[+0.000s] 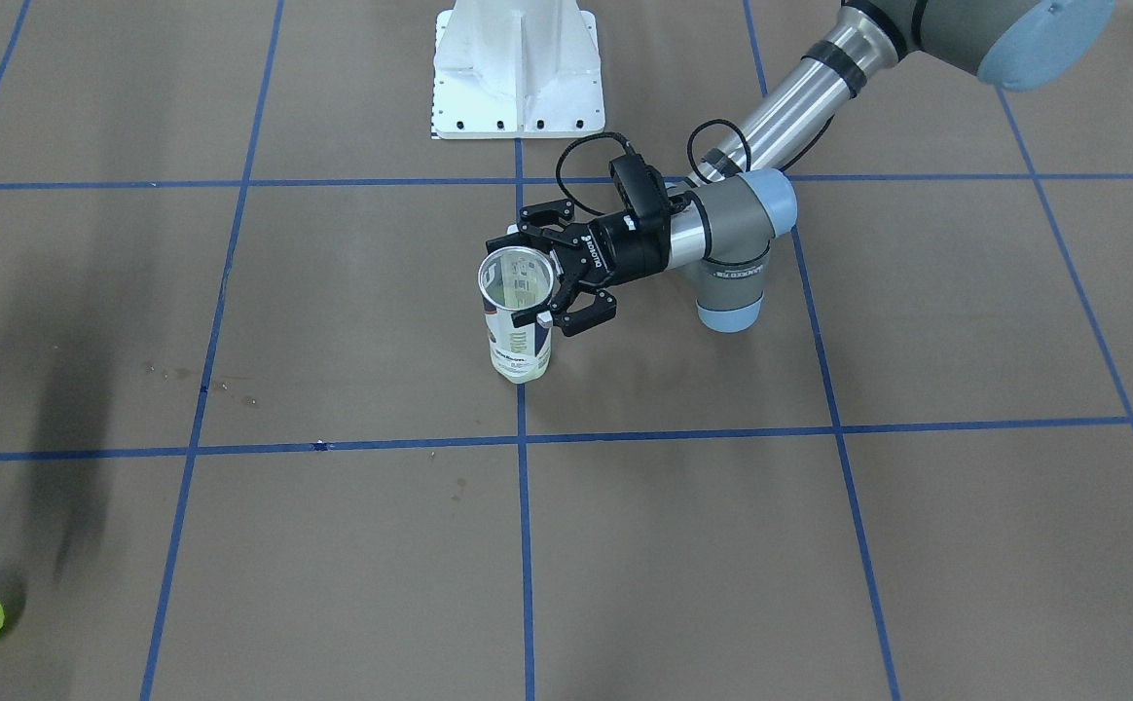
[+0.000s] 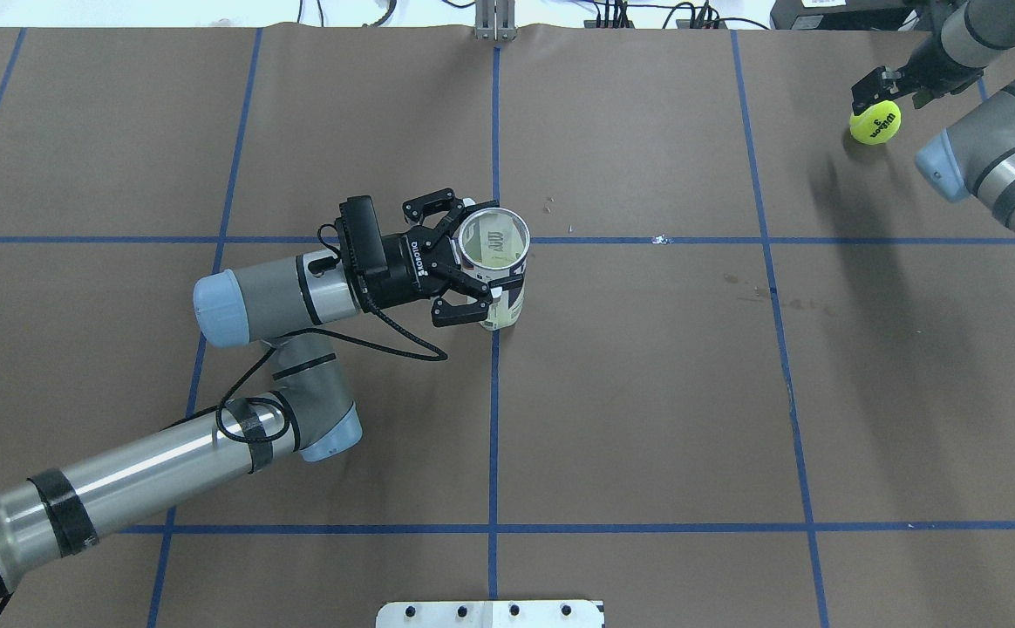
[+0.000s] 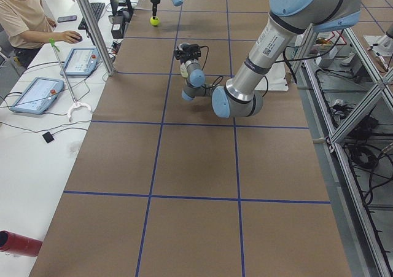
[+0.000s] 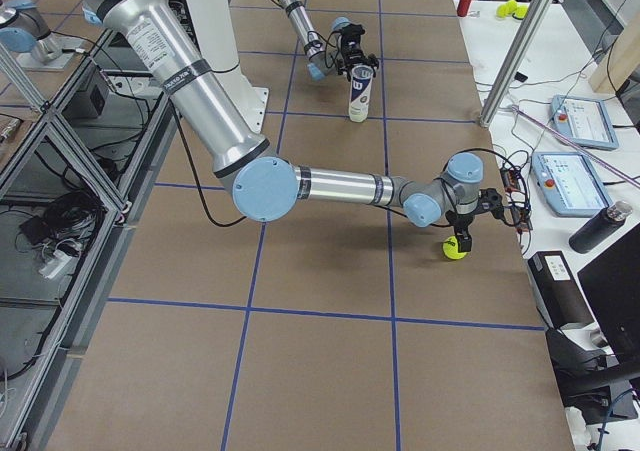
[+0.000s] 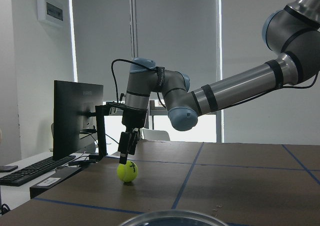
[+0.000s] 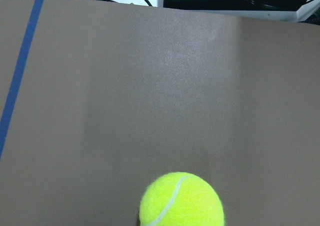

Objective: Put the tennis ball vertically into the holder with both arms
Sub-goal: 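Grasp the second yellow tennis ball with the right gripper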

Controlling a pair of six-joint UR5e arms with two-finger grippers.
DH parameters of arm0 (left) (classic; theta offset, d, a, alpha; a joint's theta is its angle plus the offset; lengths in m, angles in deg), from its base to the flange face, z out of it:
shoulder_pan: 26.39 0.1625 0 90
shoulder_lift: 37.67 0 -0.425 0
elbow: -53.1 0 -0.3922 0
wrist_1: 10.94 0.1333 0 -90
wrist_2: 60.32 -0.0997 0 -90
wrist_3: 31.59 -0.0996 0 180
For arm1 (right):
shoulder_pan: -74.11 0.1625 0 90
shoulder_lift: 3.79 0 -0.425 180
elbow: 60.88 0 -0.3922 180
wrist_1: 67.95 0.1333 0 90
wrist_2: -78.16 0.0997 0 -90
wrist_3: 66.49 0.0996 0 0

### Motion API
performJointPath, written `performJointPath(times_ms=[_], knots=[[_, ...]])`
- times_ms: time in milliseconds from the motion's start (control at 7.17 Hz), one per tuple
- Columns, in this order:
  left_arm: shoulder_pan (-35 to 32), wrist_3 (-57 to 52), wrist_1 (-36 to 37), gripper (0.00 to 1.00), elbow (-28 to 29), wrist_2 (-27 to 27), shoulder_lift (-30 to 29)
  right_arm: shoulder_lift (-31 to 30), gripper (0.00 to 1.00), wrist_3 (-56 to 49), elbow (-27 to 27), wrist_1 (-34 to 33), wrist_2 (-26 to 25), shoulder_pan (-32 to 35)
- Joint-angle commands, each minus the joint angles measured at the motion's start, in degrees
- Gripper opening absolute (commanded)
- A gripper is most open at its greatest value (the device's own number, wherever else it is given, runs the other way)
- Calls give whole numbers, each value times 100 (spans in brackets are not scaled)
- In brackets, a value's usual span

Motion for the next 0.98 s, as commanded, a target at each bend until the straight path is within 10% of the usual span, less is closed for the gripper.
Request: performJointPath(times_ms=[0, 557, 697, 836], knots=[[0, -3, 0, 99, 0, 0, -3, 4, 99, 4, 171, 100, -356, -101], [0, -3, 0, 99, 0, 0, -3, 39, 87, 12, 304, 197, -560, -197], [0, -3, 0, 99, 0, 0, 5, 39, 68, 12, 304, 232, -560, -233], [0, -3, 0, 99, -9, 0, 5, 48, 17, 21, 295, 232, -560, -250]])
